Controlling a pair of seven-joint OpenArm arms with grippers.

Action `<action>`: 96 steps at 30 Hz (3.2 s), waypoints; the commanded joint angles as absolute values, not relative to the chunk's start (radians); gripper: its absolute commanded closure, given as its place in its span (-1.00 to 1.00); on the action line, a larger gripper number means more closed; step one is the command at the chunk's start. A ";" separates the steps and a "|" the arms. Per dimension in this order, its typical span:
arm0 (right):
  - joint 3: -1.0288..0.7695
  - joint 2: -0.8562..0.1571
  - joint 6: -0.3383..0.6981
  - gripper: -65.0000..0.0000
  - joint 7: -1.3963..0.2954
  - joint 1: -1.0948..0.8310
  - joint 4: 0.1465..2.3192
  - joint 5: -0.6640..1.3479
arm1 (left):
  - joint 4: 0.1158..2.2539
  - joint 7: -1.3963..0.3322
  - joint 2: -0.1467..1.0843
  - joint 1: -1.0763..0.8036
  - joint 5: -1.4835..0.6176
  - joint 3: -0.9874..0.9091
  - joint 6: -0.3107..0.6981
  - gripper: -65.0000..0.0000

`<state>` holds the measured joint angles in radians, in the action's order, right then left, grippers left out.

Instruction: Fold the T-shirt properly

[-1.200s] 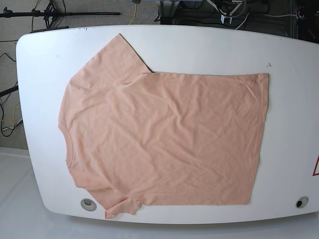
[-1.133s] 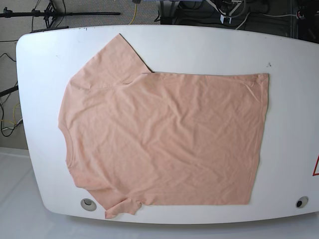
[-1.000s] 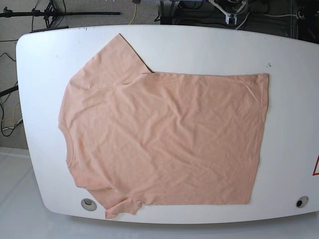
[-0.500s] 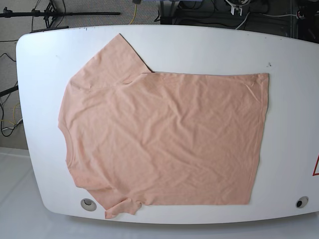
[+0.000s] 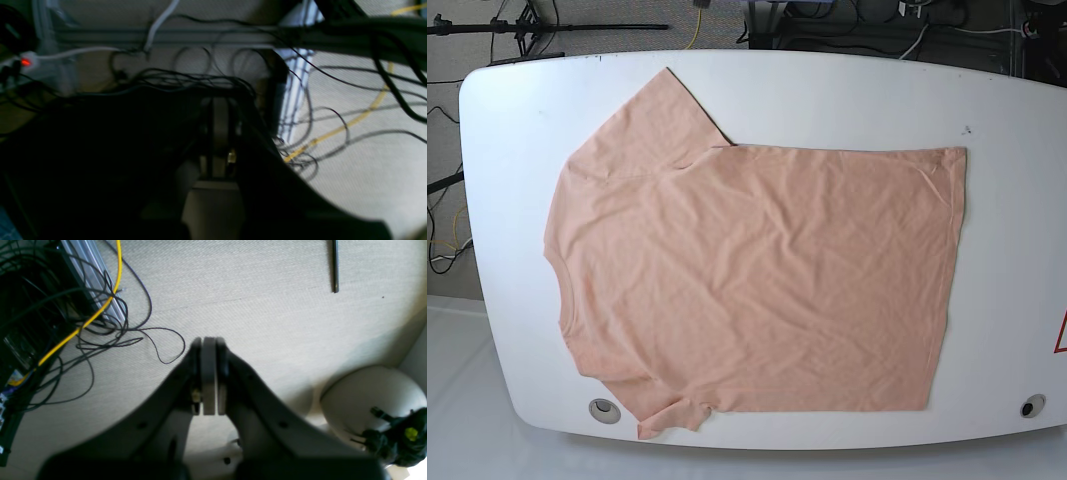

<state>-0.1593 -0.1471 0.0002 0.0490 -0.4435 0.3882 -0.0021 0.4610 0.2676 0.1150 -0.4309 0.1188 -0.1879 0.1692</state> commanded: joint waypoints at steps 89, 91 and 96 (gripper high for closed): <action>-0.253 -0.210 0.044 0.99 0.020 -1.234 1.882 0.040 | 1.764 0.320 0.222 -1.155 -0.047 -0.398 0.272 1.00; -0.274 -0.211 0.045 0.99 0.015 -1.237 1.924 0.038 | 1.802 0.303 0.219 -1.161 -0.051 -0.418 0.296 1.00; -0.319 -0.210 0.045 1.00 -0.030 -1.236 2.049 0.021 | 1.904 0.212 0.213 -1.178 -0.038 -0.459 0.354 1.00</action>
<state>-0.3019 -0.2054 0.0486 -0.0391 -1.2148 1.9873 0.0265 1.8545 0.2169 0.2131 -1.1545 -0.0269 -0.4496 0.3435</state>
